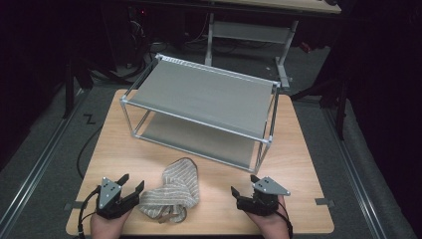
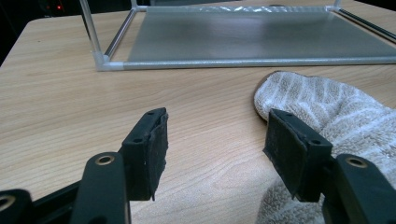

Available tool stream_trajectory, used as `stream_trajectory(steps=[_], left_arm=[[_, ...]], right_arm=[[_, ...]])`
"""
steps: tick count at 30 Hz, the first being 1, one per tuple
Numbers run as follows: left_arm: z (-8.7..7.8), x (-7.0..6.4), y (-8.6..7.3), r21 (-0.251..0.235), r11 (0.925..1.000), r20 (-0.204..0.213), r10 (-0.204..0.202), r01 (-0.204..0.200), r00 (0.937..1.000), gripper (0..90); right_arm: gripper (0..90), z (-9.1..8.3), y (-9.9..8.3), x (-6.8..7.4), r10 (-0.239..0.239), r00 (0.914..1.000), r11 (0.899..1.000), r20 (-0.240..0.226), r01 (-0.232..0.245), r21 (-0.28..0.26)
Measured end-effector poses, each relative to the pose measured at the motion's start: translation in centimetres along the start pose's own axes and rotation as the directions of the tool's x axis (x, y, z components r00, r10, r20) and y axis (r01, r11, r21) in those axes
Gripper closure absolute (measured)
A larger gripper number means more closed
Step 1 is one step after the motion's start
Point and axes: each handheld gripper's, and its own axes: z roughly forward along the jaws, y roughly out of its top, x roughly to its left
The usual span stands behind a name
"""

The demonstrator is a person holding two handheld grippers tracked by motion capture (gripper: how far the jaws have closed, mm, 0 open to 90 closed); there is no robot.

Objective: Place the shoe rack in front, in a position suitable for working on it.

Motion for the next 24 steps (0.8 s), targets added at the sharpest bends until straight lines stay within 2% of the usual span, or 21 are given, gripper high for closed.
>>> stream_trajectory(steps=[5, 11, 15, 16, 24], left_arm=[[0.1, 0.0, 0.0, 0.004, 1.0000, 0.003, 0.003, -0.003, 1.0000, 39.7], [0.1, -0.1, -0.1, 0.005, 1.0000, 0.006, 0.005, -0.006, 1.0000, 39.6], [0.2, -0.1, -0.1, 0.008, 0.9999, 0.007, 0.008, -0.008, 0.9999, 39.6], [0.2, -0.1, -0.1, 0.008, 0.9999, 0.008, 0.008, -0.008, 0.9999, 39.6], [0.3, 0.0, 0.0, 0.010, 0.9999, 0.008, 0.012, -0.012, 0.9999, 39.6]], right_arm=[[21.3, -0.6, 0.3, -0.8, 0.010, 0.9997, 0.999, 0.022, -0.009, -0.040], [21.3, -1.1, 0.4, -1.6, 0.019, 0.9987, 0.998, 0.047, -0.016, -0.060], [22.6, -1.5, 0.4, -2.3, 0.044, 0.9969, 0.996, 0.065, -0.038, -0.081], [22.6, -1.6, 0.4, -2.4, 0.045, 0.9960, 0.996, 0.077, -0.038, -0.086], [22.8, -1.7, 0.4, -2.8, 0.062, 0.9938, 0.993, 0.092, -0.053, -0.103]])
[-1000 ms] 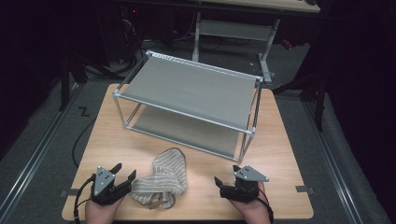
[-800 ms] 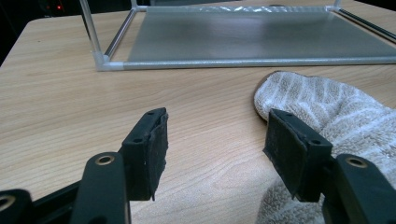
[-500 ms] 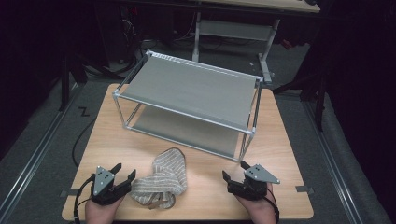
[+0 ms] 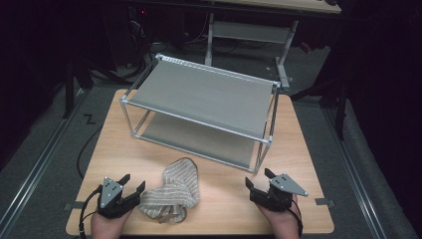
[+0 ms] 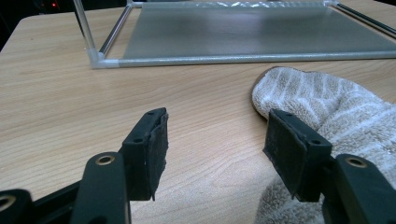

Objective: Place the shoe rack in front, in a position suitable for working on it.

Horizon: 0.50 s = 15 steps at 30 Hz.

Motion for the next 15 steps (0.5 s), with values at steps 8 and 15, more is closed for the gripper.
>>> stream_trajectory(steps=[8, 15], left_arm=[[0.4, 0.0, 0.4, 0.003, 0.9999, -0.021, 0.017, -0.016, 0.9996, 40.0], [1.3, 0.6, 2.3, -0.006, 0.9999, -0.051, 0.013, -0.014, 0.9986, 40.9]], right_arm=[[22.3, -0.4, 0.3, -0.8, 0.015, 0.9992, 0.999, 0.038, -0.013, -0.033], [23.9, -0.7, 0.9, -1.9, 0.023, 0.9964, 0.999, 0.081, -0.019, -0.050]])
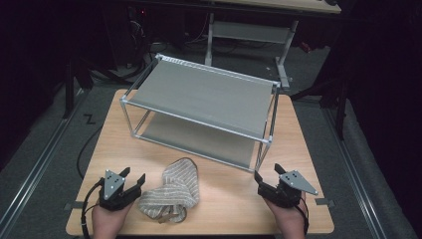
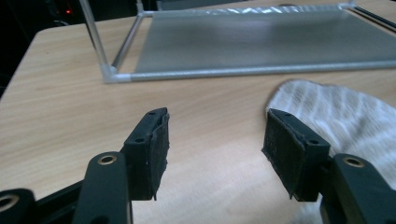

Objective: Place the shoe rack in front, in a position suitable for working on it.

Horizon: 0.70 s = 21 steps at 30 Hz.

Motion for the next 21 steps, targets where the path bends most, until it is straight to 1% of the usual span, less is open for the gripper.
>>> stream_trajectory(steps=[2, 6, 8, 9, 11, 12, 14, 17, 18, 19, 21], left_arm=[[0.3, 0.5, 1.0, -0.002, 0.9999, -0.020, 0.015, -0.016, 0.9997, 41.0], [1.2, 1.6, 2.9, -0.021, 0.9996, -0.046, 0.019, -0.020, 0.9988, 42.2], [1.8, 2.1, 3.7, -0.032, 0.9994, -0.061, 0.013, -0.015, 0.9981, 43.2], [2.1, 2.4, 4.1, -0.030, 0.9995, -0.070, 0.010, -0.012, 0.9975, 43.5], [2.7, 2.9, 4.8, -0.037, 0.9992, -0.088, 0.011, -0.014, 0.9961, 43.7], [3.0, 3.2, 5.1, -0.032, 0.9993, -0.095, 0.016, -0.019, 0.9953, 44.2], [3.7, 3.7, 5.7, -0.026, 0.9993, -0.118, 0.023, -0.027, 0.9927, 44.2], [4.7, 4.7, 6.5, -0.020, 0.9995, -0.154, 0.022, -0.026, 0.9878, 44.6], [5.0, 5.0, 6.7, -0.022, 0.9995, -0.166, 0.021, -0.025, 0.9859, 44.8], [5.3, 5.4, 6.9, -0.023, 0.9996, -0.179, 0.012, -0.016, 0.9838, 45.3], [6.1, 6.1, 7.3, -0.023, 0.9997, -0.197, -0.007, 0.002, 0.9804, 45.6]], right_arm=[[24.8, 0.0, 0.3, -0.1, -0.012, 0.9999, 1.000, 0.002, 0.012, -0.012], [26.1, 0.2, 0.8, -0.2, -0.024, 0.9997, 1.000, 0.000, 0.024, -0.013], [26.6, 0.3, 1.2, -0.3, -0.030, 0.9995, 0.999, -0.005, 0.030, -0.011], [27.7, 0.4, 1.6, -0.3, -0.039, 0.9992, 0.999, -0.001, 0.039, -0.015], [28.7, 0.5, 1.8, -0.3, -0.040, 0.9992, 0.999, -0.003, 0.040, -0.015], [30.2, 0.6, 2.0, -0.4, -0.041, 0.9991, 0.999, -0.007, 0.041, -0.019], [32.8, 0.8, 2.3, -0.4, -0.041, 0.9990, 0.999, -0.017, 0.041, -0.019], [36.3, 1.2, 2.8, -0.4, -0.048, 0.9985, 0.999, -0.028, 0.047, -0.019], [37.5, 1.4, 2.9, -0.5, -0.041, 0.9987, 0.999, -0.029, 0.041, -0.021], [41.0, 1.8, 3.0, -0.6, -0.036, 0.9985, 0.999, -0.041, 0.035, -0.017], [42.2, 2.1, 3.0, -0.7, -0.037, 0.9983, 0.999, -0.045, 0.036, -0.011]])
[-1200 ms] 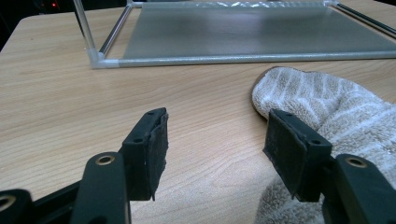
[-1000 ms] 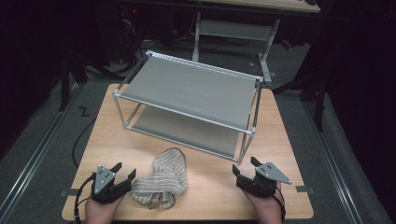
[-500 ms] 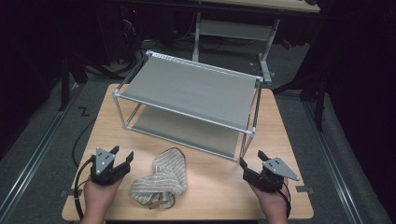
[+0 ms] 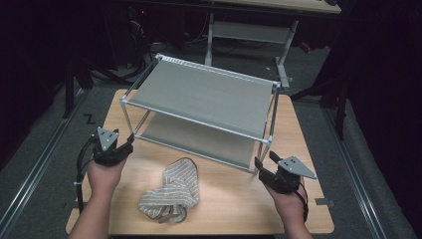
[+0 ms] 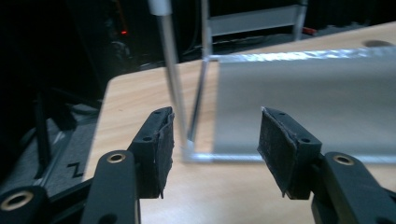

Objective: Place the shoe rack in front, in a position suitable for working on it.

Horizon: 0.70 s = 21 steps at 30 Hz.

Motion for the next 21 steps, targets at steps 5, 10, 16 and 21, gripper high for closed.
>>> stream_trajectory(steps=[5, 10, 16, 21], left_arm=[[2.1, 0.4, 1.4, -0.016, 0.9999, -0.021, 0.003, -0.003, 0.9998, 48.2], [4.8, 0.2, 2.4, -0.010, 1.0000, -0.046, 0.001, -0.002, 0.9990, 52.5], [5.9, 0.6, 2.5, 0.008, 1.0000, -0.079, -0.005, 0.005, 0.9969, 62.3], [5.9, 0.9, 2.8, -0.005, 1.0000, -0.085, 0.003, -0.003, 0.9964, 75.3]], right_arm=[[47.4, 0.5, 0.0, -0.1, -0.001, 1.0000, 1.000, 0.006, 0.001, 0.008], [56.0, 0.7, 0.1, -0.1, -0.008, 0.9999, 1.000, 0.012, 0.008, -0.005], [67.4, 0.9, 0.0, -0.2, -0.007, 0.9998, 1.000, 0.019, 0.007, -0.004], [77.7, 1.1, 0.1, -0.4, -0.004, 0.9992, 1.000, 0.039, 0.004, -0.002]])
